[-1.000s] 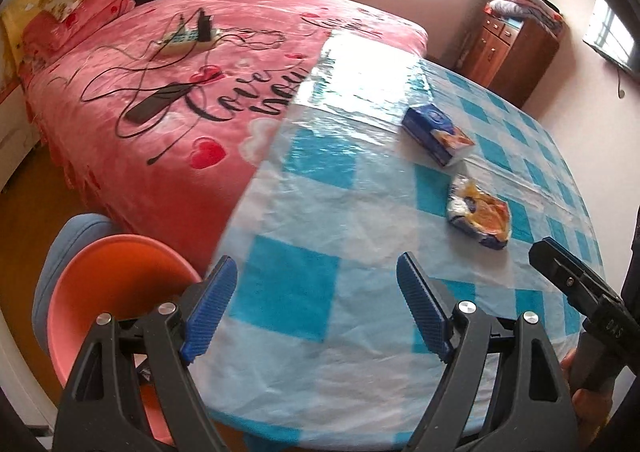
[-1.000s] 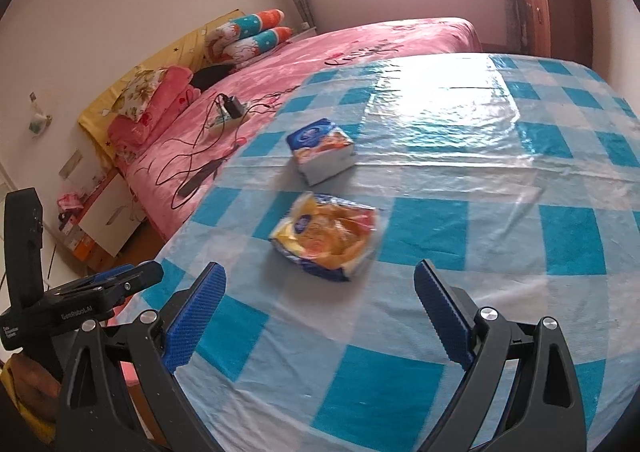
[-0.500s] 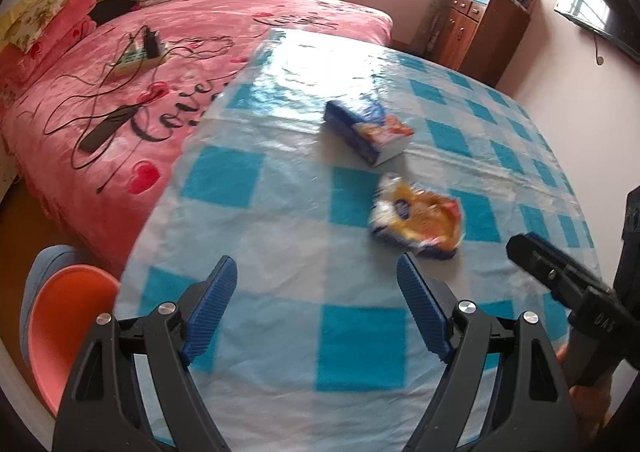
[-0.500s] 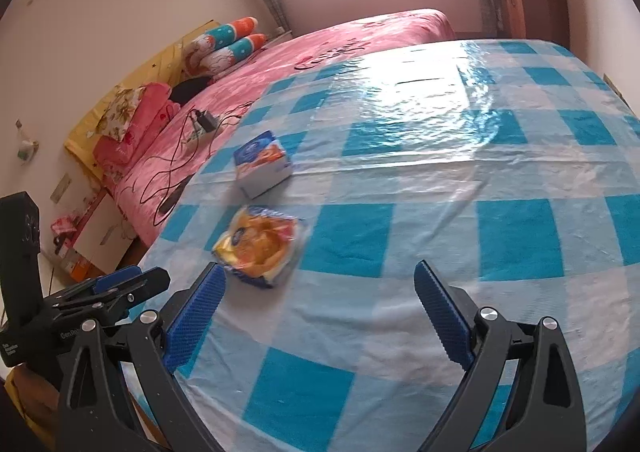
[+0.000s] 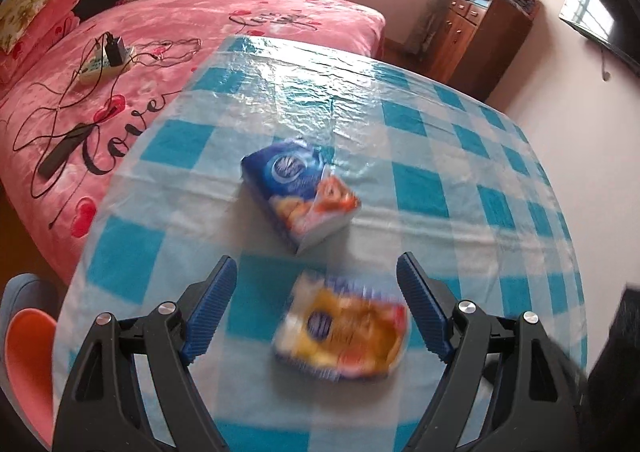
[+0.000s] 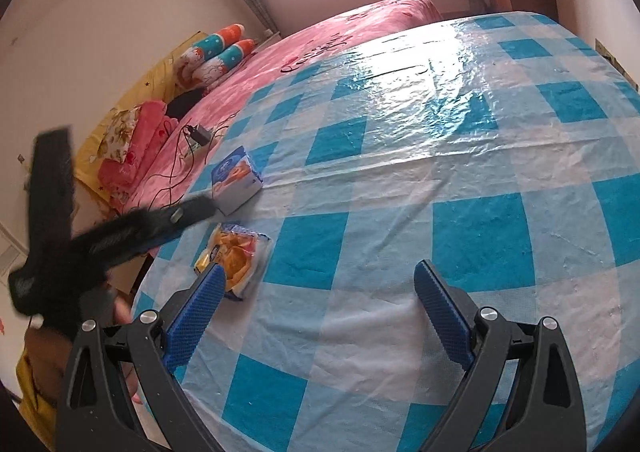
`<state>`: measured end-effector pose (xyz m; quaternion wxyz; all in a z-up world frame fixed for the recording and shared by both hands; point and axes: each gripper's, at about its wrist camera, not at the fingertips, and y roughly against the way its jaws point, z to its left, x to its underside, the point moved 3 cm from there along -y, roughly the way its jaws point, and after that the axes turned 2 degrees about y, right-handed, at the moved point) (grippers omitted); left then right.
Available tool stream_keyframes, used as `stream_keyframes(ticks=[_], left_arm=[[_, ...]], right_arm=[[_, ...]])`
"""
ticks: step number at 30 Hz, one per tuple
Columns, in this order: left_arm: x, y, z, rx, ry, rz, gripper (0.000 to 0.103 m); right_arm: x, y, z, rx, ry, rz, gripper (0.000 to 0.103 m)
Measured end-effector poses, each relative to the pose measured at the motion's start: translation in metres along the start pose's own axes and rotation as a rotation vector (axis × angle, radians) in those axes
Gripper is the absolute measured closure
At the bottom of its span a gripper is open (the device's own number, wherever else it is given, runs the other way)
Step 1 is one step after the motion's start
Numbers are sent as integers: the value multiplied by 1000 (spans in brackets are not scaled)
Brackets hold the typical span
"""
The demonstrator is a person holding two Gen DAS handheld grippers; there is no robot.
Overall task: Collect trash
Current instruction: 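Grasp the blue Vinda tissue box with the left tool, then grasp the yellow bread packet with the right tool while the left tool holds the tissue box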
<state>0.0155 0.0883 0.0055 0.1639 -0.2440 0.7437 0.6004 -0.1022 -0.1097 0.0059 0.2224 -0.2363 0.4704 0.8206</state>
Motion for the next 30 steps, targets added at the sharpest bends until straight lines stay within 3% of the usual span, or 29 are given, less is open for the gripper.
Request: stream_keyframes(ticks=[13, 23, 30], left_arm=[[-37, -48, 2, -124, 74, 23, 23], [-35, -47, 4, -94, 57, -1, 39], [-27, -39, 12, -50, 49, 3, 42]], right_arm=[[-5, -3, 1, -40, 16, 21, 9], [-5, -15, 17, -45, 92, 49, 9], [-2, -29, 34, -34, 165, 76, 9]])
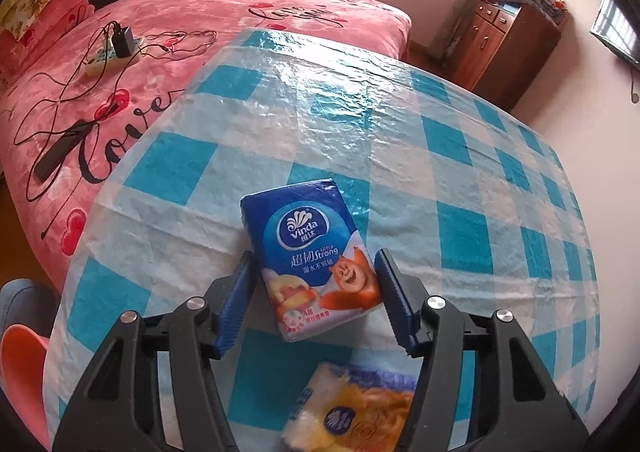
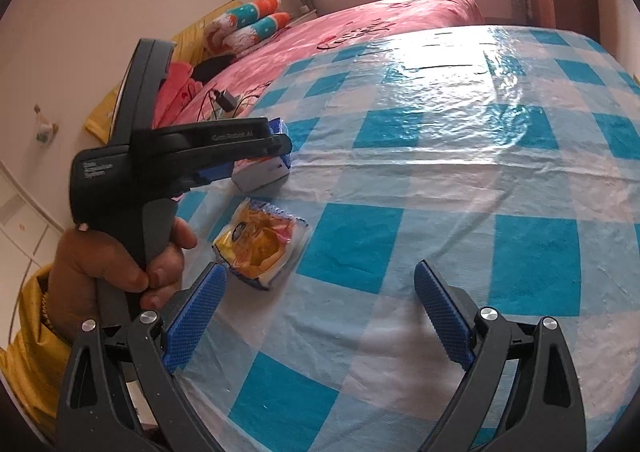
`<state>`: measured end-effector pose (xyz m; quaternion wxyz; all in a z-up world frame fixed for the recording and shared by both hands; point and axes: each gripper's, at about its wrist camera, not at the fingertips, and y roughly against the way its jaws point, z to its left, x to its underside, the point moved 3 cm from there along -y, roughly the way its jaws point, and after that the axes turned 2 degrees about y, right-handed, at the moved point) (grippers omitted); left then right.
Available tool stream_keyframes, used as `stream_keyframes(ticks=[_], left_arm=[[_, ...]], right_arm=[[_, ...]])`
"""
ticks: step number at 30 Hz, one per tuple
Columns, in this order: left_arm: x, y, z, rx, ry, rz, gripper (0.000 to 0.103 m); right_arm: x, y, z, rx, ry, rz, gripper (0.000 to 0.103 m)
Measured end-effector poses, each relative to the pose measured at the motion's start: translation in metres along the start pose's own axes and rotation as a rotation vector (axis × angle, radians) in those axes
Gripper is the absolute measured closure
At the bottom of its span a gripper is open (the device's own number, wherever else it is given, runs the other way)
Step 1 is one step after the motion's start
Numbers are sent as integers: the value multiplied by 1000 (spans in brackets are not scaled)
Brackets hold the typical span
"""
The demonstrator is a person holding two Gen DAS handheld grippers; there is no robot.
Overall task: Collect trash
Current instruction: 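Grasp the yellow bread packet with the right tool while the left tool holds the tissue box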
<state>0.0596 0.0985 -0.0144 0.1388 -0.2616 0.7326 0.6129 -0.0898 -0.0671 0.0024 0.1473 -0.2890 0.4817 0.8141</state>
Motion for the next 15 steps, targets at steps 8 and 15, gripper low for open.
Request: stream_keyframes(ticks=[8, 15], left_arm=[[20, 21, 25, 61, -4, 1, 43], [55, 42, 34, 130, -23, 13, 42]], right_arm=[[-3, -5, 2, 10, 10, -14, 9], [-8, 5, -28, -25, -121, -46, 9]])
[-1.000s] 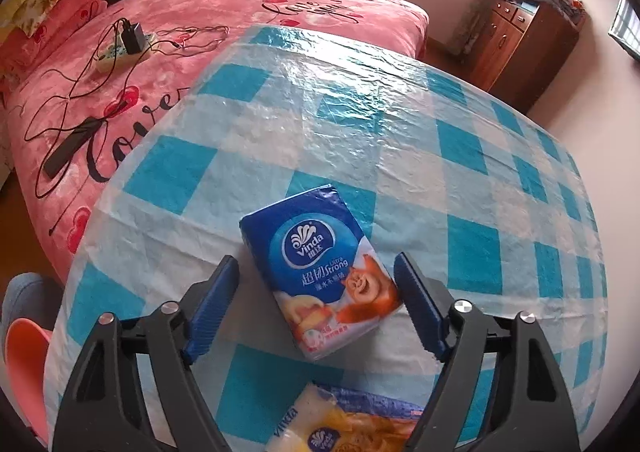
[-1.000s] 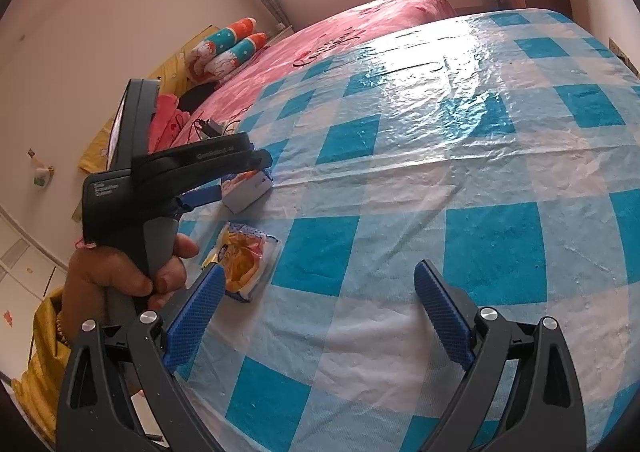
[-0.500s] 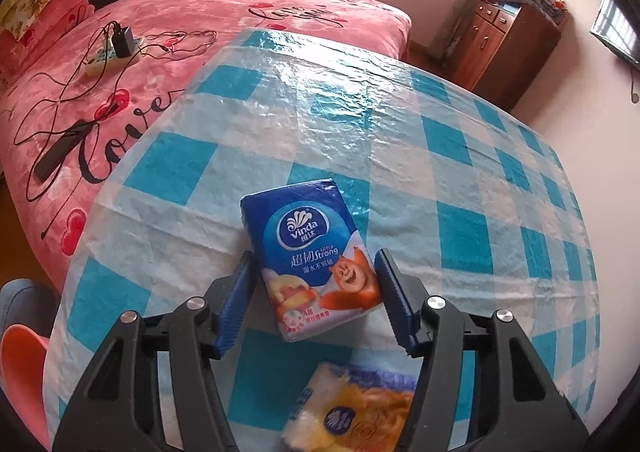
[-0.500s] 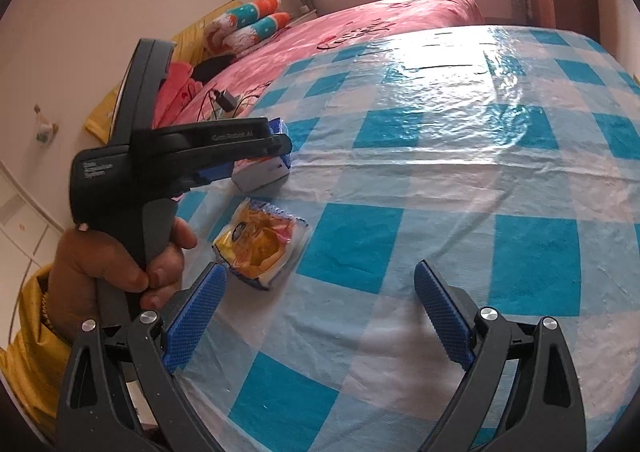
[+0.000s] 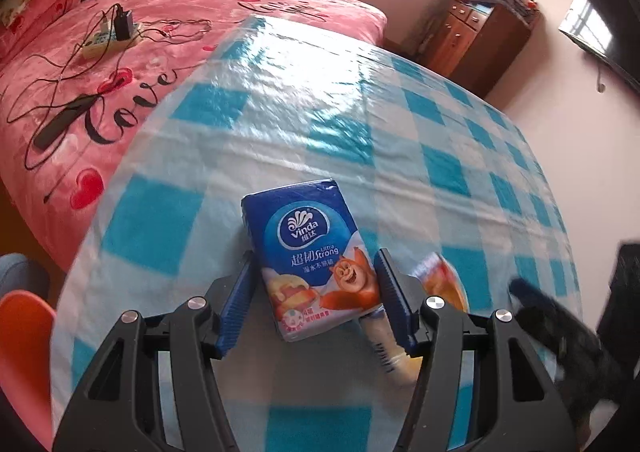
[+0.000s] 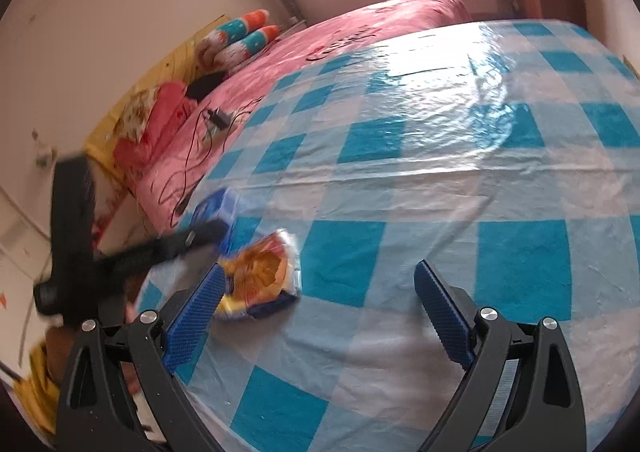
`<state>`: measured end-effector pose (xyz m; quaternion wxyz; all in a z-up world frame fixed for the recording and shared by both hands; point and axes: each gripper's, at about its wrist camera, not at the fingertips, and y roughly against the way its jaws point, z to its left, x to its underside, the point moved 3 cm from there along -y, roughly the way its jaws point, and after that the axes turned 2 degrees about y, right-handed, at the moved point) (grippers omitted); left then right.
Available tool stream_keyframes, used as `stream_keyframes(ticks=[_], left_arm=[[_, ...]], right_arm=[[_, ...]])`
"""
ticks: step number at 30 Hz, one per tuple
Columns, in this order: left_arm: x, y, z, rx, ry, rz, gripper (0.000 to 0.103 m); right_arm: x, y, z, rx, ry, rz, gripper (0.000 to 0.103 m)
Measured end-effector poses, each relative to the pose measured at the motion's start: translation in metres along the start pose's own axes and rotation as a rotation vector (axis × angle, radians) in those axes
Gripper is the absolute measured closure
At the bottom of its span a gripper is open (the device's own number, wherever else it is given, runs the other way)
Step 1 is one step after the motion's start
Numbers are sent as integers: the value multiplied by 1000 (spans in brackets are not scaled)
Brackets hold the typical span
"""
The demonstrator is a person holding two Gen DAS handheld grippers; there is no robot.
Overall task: Collect trash
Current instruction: 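Grasp the yellow bread packet with the right tool while the left tool holds the tissue box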
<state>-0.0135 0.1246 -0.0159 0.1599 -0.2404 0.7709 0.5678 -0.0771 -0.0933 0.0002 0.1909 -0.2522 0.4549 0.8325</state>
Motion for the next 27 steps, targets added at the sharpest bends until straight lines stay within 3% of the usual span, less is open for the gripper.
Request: stream_keyframes(ticks=[11, 19, 27], left_arm=[[38, 15, -25, 142, -90, 52, 42], [39, 33, 3, 98, -78, 2, 42], [37, 45, 28, 48, -68, -33, 42]], right_arm=[[9, 7, 6, 42, 24, 8, 9], [21, -6, 38, 78, 97, 40, 9], [26, -28, 64, 227, 220, 70, 9]])
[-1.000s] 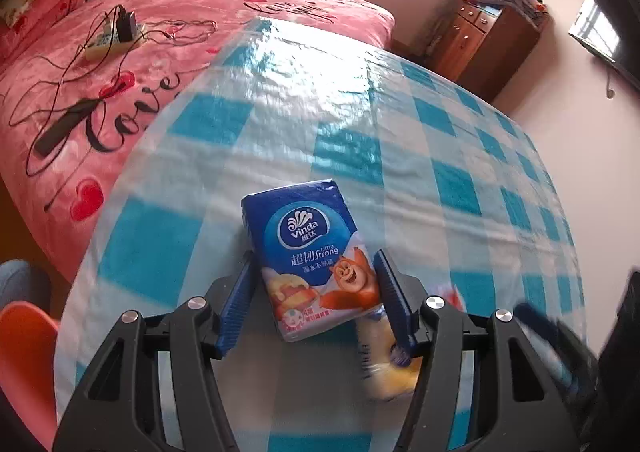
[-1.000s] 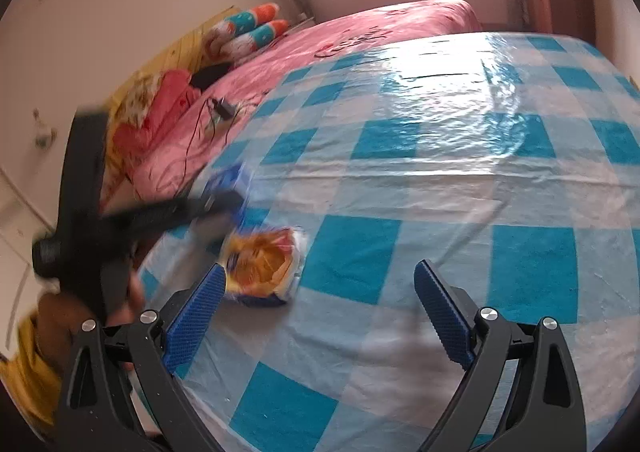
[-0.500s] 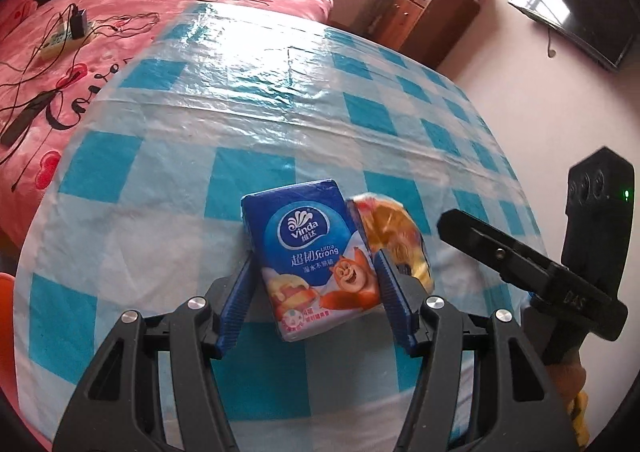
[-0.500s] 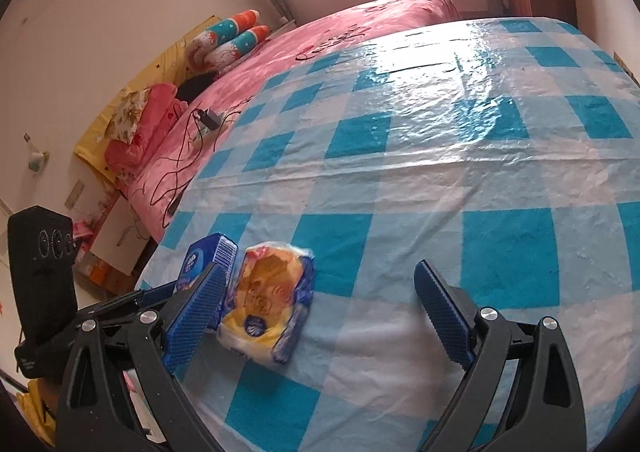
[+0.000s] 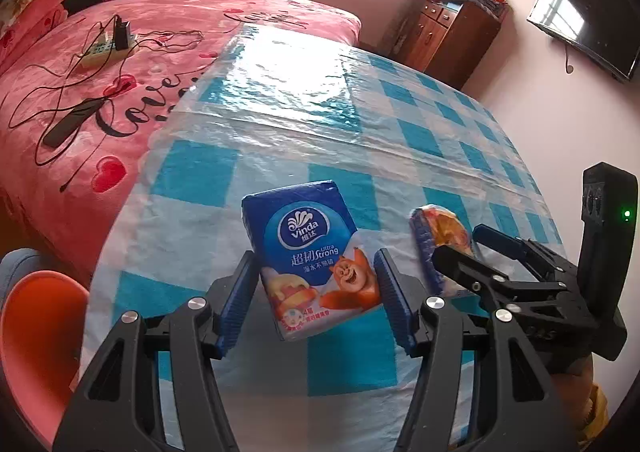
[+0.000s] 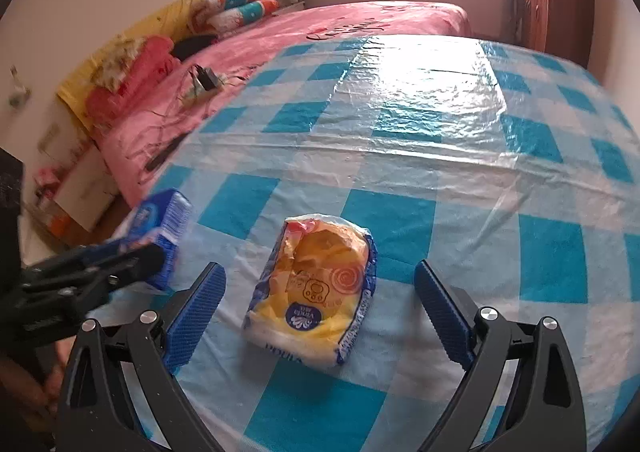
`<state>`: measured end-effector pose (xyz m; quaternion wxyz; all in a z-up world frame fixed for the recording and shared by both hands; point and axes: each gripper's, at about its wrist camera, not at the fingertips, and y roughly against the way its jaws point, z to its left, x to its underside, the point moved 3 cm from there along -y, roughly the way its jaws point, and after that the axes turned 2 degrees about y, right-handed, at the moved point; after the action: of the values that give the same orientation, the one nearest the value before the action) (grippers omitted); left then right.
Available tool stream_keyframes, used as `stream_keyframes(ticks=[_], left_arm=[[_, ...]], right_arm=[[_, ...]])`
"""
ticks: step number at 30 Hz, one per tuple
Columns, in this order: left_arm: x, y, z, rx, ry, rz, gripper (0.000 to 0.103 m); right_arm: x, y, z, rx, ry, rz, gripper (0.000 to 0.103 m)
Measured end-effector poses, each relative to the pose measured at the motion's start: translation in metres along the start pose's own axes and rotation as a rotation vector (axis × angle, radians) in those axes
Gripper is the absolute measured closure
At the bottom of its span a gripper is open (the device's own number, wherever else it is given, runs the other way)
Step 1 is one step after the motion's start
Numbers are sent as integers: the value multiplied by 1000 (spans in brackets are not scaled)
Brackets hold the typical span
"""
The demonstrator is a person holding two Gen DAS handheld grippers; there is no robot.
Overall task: Collect trash
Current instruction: 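Grasp the yellow bread packet with the right tool while the left tool holds the tissue box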
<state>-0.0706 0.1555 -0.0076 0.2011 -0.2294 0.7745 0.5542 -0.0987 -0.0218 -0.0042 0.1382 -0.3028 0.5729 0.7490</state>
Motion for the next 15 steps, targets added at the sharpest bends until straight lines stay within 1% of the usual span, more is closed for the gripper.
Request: stream_keyframes(ticks=[6, 8, 10, 11, 15], left_arm=[[1, 3, 7, -32, -10, -4, 42], [2, 4, 9, -39, -16, -5, 42], [2, 4, 10, -39, -14, -5, 42], [3, 5, 11, -40, -15, -6, 42], [4, 8, 12, -54, -32, -17, 42]], right_arm=[[-4, -11, 9, 79, 67, 34, 9], [-4, -15, 14, 109, 98, 45, 11], [-4, -16, 19, 146, 128, 44, 23], [-4, -17, 20, 156, 134, 44, 24], [-3, -15, 25, 137, 168, 32, 39]])
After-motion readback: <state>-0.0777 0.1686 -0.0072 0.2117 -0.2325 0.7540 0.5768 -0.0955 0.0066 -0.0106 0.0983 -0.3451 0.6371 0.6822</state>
